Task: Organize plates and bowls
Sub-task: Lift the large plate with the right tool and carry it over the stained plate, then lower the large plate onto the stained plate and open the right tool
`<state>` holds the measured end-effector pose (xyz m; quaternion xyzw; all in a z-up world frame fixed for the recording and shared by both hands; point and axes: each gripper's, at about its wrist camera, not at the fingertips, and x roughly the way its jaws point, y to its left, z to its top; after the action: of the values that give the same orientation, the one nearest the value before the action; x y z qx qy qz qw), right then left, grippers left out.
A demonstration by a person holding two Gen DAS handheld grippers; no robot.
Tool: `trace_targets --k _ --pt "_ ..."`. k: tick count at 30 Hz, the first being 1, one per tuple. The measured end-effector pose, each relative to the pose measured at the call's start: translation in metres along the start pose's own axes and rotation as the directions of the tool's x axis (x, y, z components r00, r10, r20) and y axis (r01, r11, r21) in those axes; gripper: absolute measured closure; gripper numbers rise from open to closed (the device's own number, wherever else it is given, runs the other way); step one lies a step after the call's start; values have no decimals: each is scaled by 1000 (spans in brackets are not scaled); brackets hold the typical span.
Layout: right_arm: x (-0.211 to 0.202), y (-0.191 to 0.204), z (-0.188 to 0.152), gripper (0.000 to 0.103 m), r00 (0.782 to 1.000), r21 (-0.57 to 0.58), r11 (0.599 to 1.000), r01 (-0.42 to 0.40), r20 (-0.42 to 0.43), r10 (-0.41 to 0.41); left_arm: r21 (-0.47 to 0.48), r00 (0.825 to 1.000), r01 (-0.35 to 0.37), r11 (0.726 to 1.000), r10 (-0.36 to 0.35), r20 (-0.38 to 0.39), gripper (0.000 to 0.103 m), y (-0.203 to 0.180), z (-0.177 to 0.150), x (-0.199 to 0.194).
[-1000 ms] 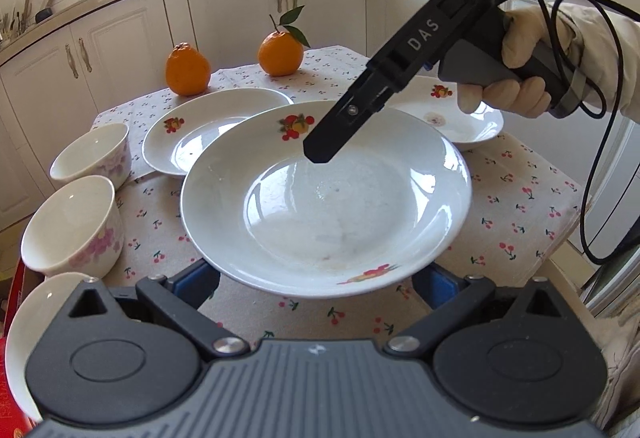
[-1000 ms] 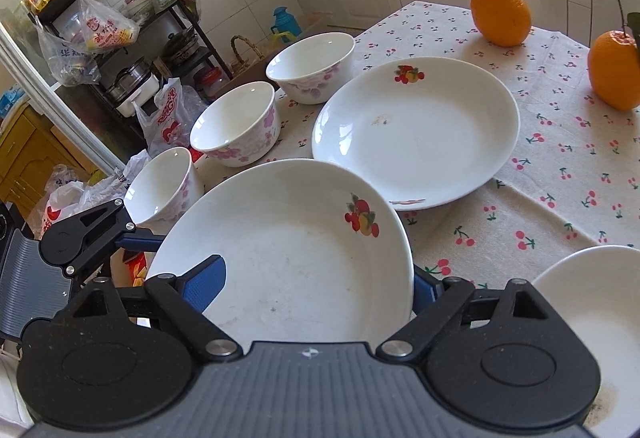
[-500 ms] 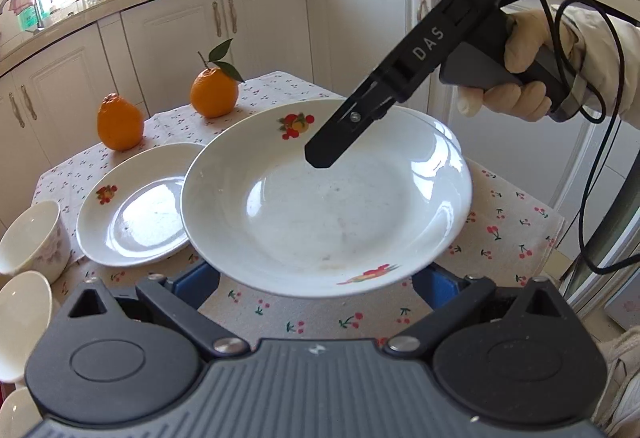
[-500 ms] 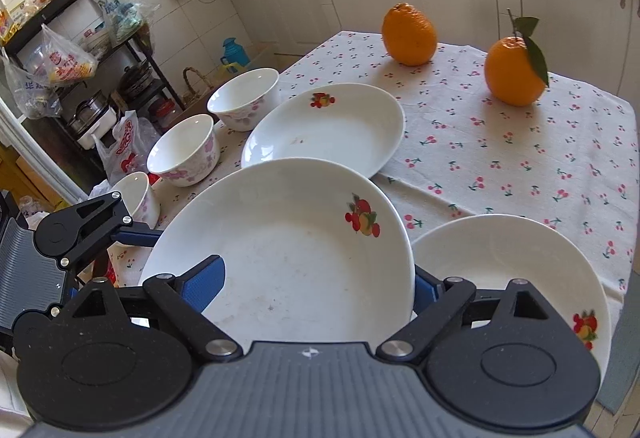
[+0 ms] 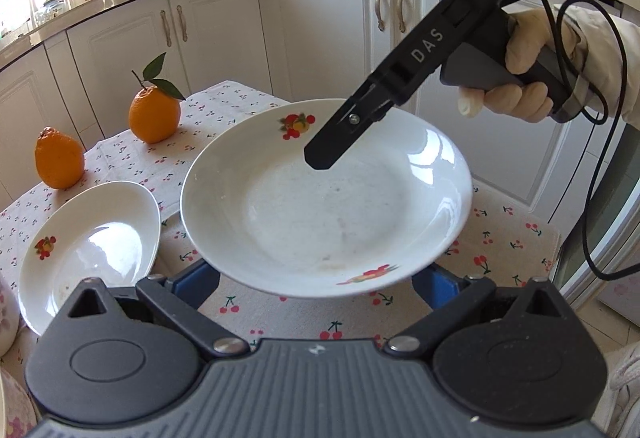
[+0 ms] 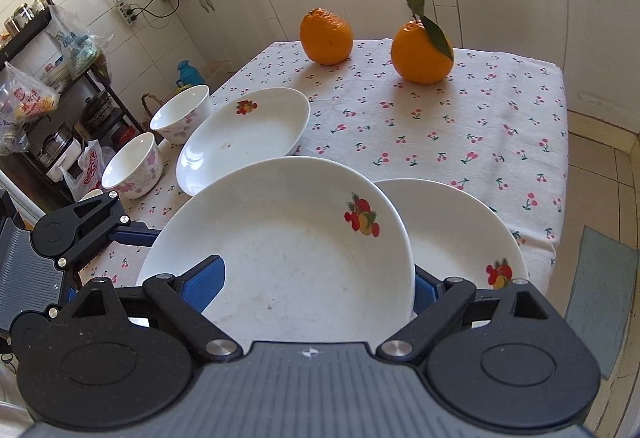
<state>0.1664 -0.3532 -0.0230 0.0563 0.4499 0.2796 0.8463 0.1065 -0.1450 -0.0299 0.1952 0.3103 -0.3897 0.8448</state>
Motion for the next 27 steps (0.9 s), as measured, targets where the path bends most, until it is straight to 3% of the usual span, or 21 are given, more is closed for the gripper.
trace_targets --k 27 --pt "-6 -44 -16 7 999 97 995 30 39 -34 1 999 28 1000 -28 -34 2 -1 18 41"
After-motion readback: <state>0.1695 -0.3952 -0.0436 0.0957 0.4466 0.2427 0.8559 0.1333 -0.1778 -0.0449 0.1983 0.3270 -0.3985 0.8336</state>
